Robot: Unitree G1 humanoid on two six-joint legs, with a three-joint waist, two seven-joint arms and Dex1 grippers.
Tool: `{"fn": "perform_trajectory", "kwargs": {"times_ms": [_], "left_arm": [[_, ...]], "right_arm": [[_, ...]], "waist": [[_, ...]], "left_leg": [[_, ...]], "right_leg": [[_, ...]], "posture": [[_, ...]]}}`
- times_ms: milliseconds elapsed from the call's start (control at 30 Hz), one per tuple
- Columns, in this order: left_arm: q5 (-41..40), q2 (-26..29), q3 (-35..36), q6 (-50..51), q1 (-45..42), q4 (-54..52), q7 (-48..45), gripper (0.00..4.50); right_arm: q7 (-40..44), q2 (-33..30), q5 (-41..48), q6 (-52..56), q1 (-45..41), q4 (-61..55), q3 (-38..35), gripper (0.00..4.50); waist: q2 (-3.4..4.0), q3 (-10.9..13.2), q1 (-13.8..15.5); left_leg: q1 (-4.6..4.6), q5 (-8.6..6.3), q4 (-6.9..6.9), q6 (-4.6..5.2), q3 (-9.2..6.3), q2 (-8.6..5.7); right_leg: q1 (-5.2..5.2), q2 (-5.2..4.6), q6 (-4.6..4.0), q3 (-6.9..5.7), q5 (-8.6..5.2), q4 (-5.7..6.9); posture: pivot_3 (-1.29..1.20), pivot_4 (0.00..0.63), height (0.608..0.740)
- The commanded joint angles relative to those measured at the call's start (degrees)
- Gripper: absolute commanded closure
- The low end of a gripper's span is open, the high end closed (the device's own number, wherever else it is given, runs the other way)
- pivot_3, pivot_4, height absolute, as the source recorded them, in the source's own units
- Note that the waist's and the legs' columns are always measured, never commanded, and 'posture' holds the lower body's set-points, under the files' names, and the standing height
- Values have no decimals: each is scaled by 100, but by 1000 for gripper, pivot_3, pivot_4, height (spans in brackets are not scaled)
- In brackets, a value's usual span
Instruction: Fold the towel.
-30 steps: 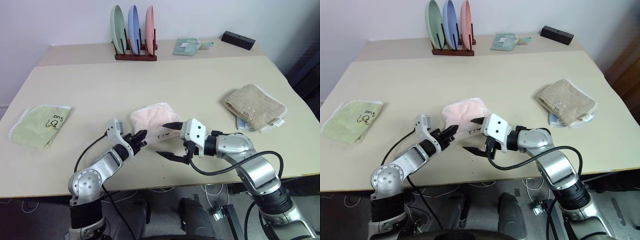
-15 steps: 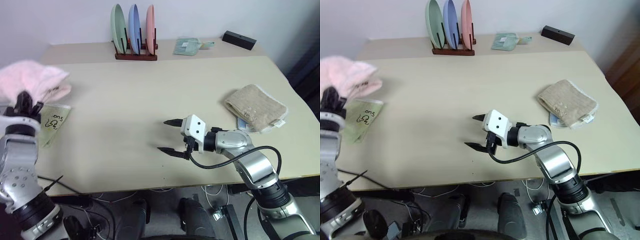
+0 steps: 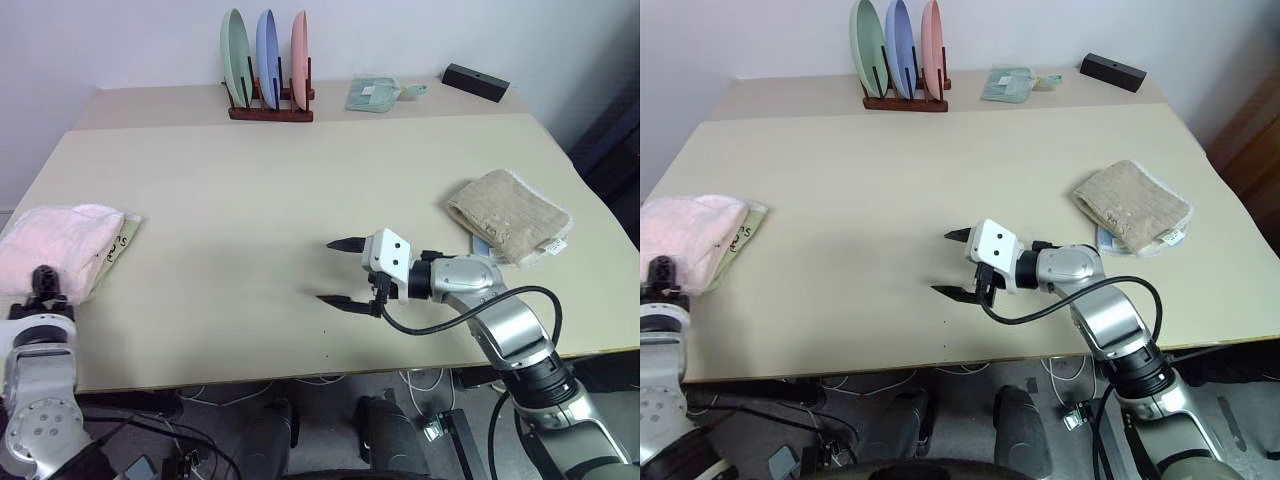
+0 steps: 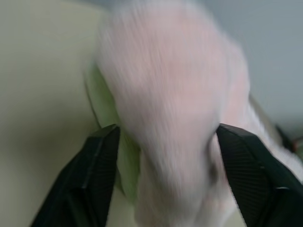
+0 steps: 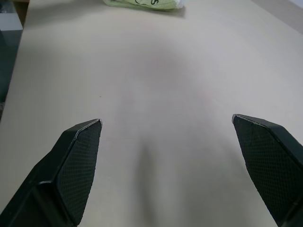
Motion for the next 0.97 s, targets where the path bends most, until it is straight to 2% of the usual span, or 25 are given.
{"fn": "perform_trajectory", "kwargs": {"times_ms": [33, 67, 167, 267, 333, 433, 500, 600, 667, 967], "left_arm": [[79, 255, 314, -346, 250, -363, 76, 1433], [83, 326, 335, -377, 307, -362, 73, 1433], [551, 1206, 6, -158, 700, -755, -580, 1433], [1190, 2023, -1263, 213, 916, -1395, -1306, 1433], [1618, 2366, -2178, 274, 848, -1571, -1784, 1433], [2505, 2617, -3500, 221, 628, -1542, -2223, 1433], [2925, 2562, -4164, 141, 465, -1437, -2464, 1433], [3315, 2479, -4557, 1, 329, -1296, -2743, 1433], [3367, 2374, -4580, -100, 258, -1171, -2942, 1433], [3777, 2080, -4435, -309, 30, -812, -3297, 1433]], "right_arm": [[126, -10, 27, -204, -209, 41, -51, 0], [129, 5, 16, -212, -239, 63, -40, 0], [86, 45, -47, -280, -452, 304, -88, 0], [-130, 13, -148, -476, -621, 815, -366, 0], [-443, 72, -204, -456, -726, 1143, -560, 0], [-842, 120, -90, -355, -699, 1560, -1002, 0], [-1036, 74, -33, -302, -559, 1743, -1298, 0], [-1113, -9, 163, -39, -358, 1754, -1693, 0], [-1090, -172, 245, 98, -103, 1639, -1910, 0], [-647, -619, 483, 367, 414, 1172, -1978, 0]], "waist": [[0, 0, 7], [0, 0, 12], [-23, -1, 22], [-30, -5, 80], [-15, -8, 111], [-12, -8, 21], [-10, -7, 5], [-4, -3, -87], [3, 0, -116], [5, 2, -119]], "left_leg": [[0, 0, 0, 0, 0, 0], [1, 0, 0, 0, 0, 0], [-1, 0, 2, -1, -1, -1], [-2, 0, 7, -1, -8, -2], [0, 0, 10, -1, 1, -13], [2, -1, -2, 2, 10, -11], [1, -1, -14, 2, 10, -12], [0, -5, -21, -3, 10, -1], [-1, -5, -23, -2, 8, 7], [-2, -6, -10, -1, 12, 11]], "right_leg": [[0, 0, -1, 0, 0, 0], [0, 0, -1, 0, 0, 0], [1, 1, -9, -1, -5, 0], [12, 4, -23, -7, -13, -2], [17, -7, -24, 0, -12, -6], [8, -7, -23, 5, -12, -8], [-1, 1, -15, 4, -6, -6], [-12, 13, -6, 6, 1, -2], [-14, 14, -7, 5, 0, -1], [-9, 11, -5, 5, 0, -2]], "posture": [[0, 150, 740], [0, 150, 740], [0, 150, 740], [0, 150, 740], [0, 150, 740], [0, 150, 740], [0, 150, 740], [0, 150, 740], [0, 150, 740], [0, 150, 740]]}}
